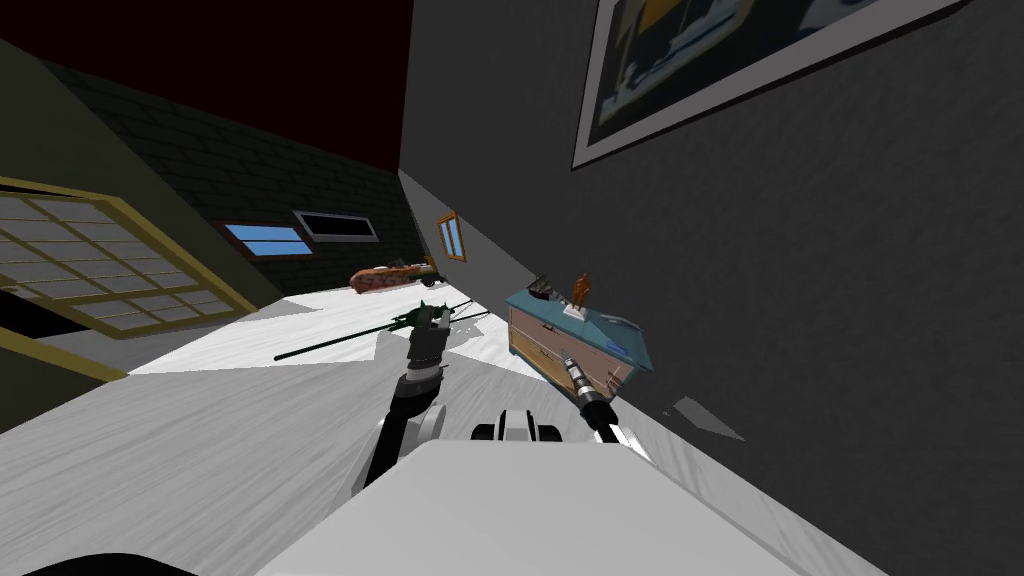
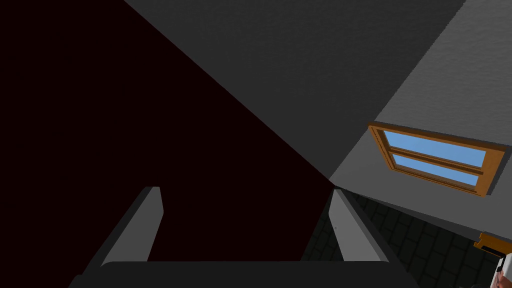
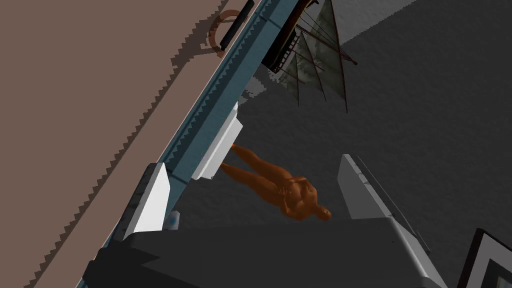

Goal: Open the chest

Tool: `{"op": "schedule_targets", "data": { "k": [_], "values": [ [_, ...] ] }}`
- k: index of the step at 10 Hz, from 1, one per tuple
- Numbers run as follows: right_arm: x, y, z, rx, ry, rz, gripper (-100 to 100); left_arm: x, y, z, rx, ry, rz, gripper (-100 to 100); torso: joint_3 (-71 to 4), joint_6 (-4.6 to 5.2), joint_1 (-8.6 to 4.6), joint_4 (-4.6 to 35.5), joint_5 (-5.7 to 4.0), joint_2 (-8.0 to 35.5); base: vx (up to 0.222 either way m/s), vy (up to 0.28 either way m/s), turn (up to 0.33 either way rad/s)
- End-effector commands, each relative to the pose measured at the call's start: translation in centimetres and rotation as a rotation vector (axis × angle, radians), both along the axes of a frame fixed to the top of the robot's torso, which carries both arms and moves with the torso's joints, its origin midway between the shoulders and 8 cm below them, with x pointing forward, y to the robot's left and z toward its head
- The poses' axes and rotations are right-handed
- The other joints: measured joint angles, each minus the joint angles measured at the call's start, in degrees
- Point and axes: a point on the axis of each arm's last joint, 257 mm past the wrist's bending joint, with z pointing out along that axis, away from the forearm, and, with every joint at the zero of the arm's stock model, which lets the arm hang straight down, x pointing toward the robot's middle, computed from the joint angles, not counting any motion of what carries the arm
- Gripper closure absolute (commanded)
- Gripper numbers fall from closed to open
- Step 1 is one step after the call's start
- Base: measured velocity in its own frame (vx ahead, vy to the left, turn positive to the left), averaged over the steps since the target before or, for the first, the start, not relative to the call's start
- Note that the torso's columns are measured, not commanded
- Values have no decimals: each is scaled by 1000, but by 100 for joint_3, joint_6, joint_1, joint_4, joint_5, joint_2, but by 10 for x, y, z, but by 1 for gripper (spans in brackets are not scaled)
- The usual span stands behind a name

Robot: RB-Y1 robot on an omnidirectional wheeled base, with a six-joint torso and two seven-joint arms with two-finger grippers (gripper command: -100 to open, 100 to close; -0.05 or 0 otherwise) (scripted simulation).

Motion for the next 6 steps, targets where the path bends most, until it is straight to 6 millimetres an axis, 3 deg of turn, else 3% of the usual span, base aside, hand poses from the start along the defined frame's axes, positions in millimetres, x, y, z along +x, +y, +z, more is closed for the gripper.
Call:
{"op": "schedule_targets", "data": {
  "k": [1,2,3,5,6],
  "values": [
    [-5,-7,-19,-28,65,-24,-100,0,0,0,0,0,0,0,1,3,3,1,4,3,5,26,-7],
    [-12,-9,-49,-74,137,-29,-100,0,0,0,0,0,0,0,2,4,-8,2,1,5,20,59,89],
    [-14,-14,-54,-79,161,-48,-100,0,0,0,0,0,0,0,0,1,4,0,2,0,14,63,67],
    [-25,-21,-85,-133,246,-66,-100,0,0,0,0,0,0,0,0,0,6,0,3,0,15,66,93],
    [-27,-24,-88,-135,260,-77,-100,0,0,0,0,0,0,0,-1,4,0,0,3,1,14,34,-1]
  ]
}}
